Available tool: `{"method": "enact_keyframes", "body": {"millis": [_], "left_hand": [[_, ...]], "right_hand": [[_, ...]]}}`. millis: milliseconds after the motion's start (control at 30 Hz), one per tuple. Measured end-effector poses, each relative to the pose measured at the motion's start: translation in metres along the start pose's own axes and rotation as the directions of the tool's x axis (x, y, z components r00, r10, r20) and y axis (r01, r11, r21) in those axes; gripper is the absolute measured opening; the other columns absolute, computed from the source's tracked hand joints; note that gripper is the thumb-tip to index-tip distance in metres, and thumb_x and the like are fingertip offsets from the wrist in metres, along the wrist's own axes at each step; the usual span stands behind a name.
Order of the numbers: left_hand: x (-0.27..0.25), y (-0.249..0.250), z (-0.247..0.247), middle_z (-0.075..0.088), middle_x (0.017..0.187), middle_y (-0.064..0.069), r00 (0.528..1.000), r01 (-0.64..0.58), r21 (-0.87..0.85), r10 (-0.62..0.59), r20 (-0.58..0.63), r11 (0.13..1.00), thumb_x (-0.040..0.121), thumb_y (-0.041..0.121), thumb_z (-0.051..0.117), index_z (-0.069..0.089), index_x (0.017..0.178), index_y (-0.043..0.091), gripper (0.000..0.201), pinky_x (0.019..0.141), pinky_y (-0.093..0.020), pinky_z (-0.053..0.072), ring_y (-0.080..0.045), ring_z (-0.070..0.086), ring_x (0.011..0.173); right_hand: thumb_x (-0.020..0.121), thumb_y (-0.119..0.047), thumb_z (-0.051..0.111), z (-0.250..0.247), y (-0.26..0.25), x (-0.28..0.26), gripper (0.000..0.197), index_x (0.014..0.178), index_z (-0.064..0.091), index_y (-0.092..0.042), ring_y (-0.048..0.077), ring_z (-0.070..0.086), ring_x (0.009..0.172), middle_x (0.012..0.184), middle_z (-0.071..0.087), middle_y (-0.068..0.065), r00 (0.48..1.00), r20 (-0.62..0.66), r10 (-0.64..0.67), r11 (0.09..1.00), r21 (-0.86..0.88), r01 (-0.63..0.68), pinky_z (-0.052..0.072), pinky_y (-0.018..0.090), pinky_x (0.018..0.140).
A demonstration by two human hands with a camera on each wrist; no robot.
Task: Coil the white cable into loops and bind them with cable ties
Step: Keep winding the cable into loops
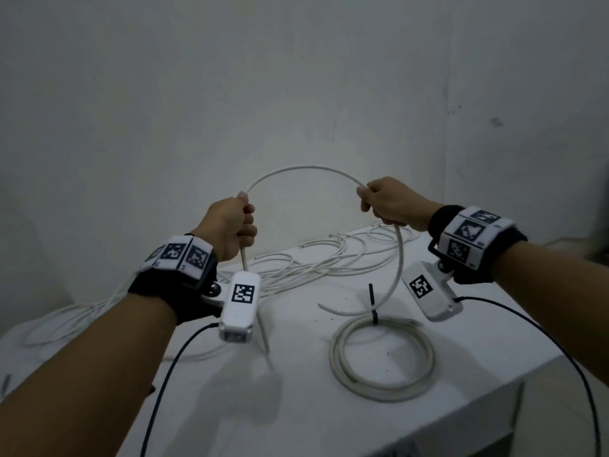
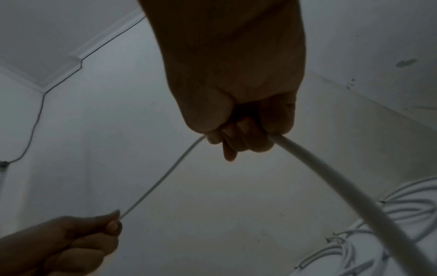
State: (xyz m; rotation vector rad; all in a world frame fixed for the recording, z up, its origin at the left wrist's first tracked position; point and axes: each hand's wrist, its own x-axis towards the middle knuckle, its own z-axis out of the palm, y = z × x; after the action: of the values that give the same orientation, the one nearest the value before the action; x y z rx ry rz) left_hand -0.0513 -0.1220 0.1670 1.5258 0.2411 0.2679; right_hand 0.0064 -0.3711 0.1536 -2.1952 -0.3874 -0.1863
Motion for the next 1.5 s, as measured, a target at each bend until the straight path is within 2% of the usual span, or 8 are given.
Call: {"method": "enact_keyframes", "body": {"millis": [200, 400, 633, 867, 1000, 1133, 1233, 1500], "left_hand": [[-0.009, -0.015, -0.017, 0.025, 0.037, 0.006, 0.970, 0.232, -0.154, -0.218, 0.103, 0.960, 0.106, 0.023, 0.024, 0.036, 0.069, 0.013, 0.040, 0.027, -0.011, 0.012, -0.005, 0.021, 0.025], [-0.032, -0.033, -0.011, 0.035, 0.054, 0.000, 0.995, 0.067, 0.000, -0.067, 0.070, 0.998, 0.104, 0.033, 0.035, 0.044, 0.075, 0.011, 0.038, 0.032, -0.013, 0.023, -0.011, 0.036, 0.039], [-0.062, -0.044, 0.009, 0.067, 0.080, -0.012, 0.995, -0.084, -0.114, 0.091, 0.051, 0.990, 0.103, 0.032, 0.036, 0.050, 0.073, 0.011, 0.038, 0.064, -0.036, 0.052, -0.026, 0.066, 0.074], [-0.078, -0.043, 0.021, 0.046, 0.045, -0.003, 0.997, -0.020, -0.514, 0.054, 0.051, 0.857, 0.103, 0.049, 0.022, 0.041, 0.068, 0.014, 0.053, 0.054, -0.031, 0.044, -0.019, 0.045, 0.036], [-0.077, -0.045, 0.014, 0.025, 0.044, 0.007, 0.987, -0.163, -0.260, 0.154, -0.052, 0.952, 0.103, 0.041, 0.033, 0.032, 0.068, 0.020, 0.042, 0.038, -0.018, 0.020, -0.010, 0.018, 0.034], [-0.076, -0.047, -0.002, 0.026, 0.047, 0.007, 0.977, -0.203, 0.012, 0.201, 0.070, 0.979, 0.102, 0.035, 0.042, 0.042, 0.073, 0.015, 0.035, 0.041, -0.015, 0.016, -0.009, 0.018, 0.036], [-0.079, -0.047, -0.008, 0.027, 0.048, 0.006, 0.964, -0.234, 0.108, 0.216, 0.154, 0.966, 0.102, 0.034, 0.044, 0.048, 0.080, 0.010, 0.033, 0.042, -0.016, 0.016, -0.009, 0.018, 0.037], [-0.085, -0.042, -0.012, 0.042, 0.053, -0.001, 0.948, -0.278, 0.078, 0.260, 0.184, 0.957, 0.100, 0.029, 0.047, 0.063, 0.084, 0.006, 0.033, 0.039, -0.018, 0.028, -0.013, 0.033, 0.039]], "right_hand": [[0.102, -0.030, 0.039, 0.001, -0.009, -0.017, 0.038, 0.086, 0.061, -0.004, 0.014, 0.031, 0.042, 0.057, 0.038, 0.003, 0.962, 0.226, 0.151, 0.988, -0.047, -0.144, 0.021, 0.014, 0.035], [0.103, -0.033, 0.034, -0.008, -0.019, -0.027, 0.035, 0.085, 0.053, -0.010, 0.006, 0.024, 0.034, 0.049, 0.025, -0.007, 0.948, 0.292, 0.130, 0.900, 0.365, -0.236, 0.016, 0.013, 0.034], [0.104, -0.034, 0.030, 0.026, -0.024, -0.048, 0.036, 0.076, 0.041, -0.015, 0.004, 0.019, 0.031, 0.039, 0.023, -0.009, 0.973, 0.029, 0.231, 0.466, 0.874, -0.136, 0.015, 0.010, 0.034], [0.102, -0.022, 0.027, 0.085, -0.019, -0.072, 0.035, 0.068, 0.035, -0.016, 0.007, 0.024, 0.028, 0.035, 0.027, -0.005, 0.875, 0.182, 0.449, 0.066, 0.970, -0.235, 0.018, 0.007, 0.033], [0.096, -0.014, 0.048, 0.095, -0.023, -0.090, 0.011, 0.087, 0.050, -0.008, 0.017, 0.049, 0.057, 0.069, 0.050, 0.008, 0.900, 0.171, 0.401, 0.423, 0.837, -0.348, 0.046, 0.024, 0.045], [0.090, -0.030, 0.061, 0.076, -0.023, -0.086, 0.063, 0.144, 0.030, -0.022, 0.021, 0.046, 0.120, 0.138, 0.042, 0.008, 0.960, -0.260, -0.101, 0.959, 0.231, 0.164, 0.041, 0.037, 0.099], [0.093, -0.040, 0.054, 0.063, -0.039, -0.077, 0.066, 0.148, 0.025, -0.020, 0.022, 0.041, 0.130, 0.146, 0.041, 0.006, 0.859, -0.085, -0.505, 0.848, -0.237, 0.474, 0.031, 0.034, 0.106], [0.102, -0.033, 0.034, 0.081, -0.045, -0.063, 0.034, 0.118, 0.050, -0.008, 0.030, 0.059, 0.086, 0.097, 0.064, 0.012, 0.836, 0.093, -0.541, 0.709, -0.484, 0.513, 0.038, 0.035, 0.067]]}}
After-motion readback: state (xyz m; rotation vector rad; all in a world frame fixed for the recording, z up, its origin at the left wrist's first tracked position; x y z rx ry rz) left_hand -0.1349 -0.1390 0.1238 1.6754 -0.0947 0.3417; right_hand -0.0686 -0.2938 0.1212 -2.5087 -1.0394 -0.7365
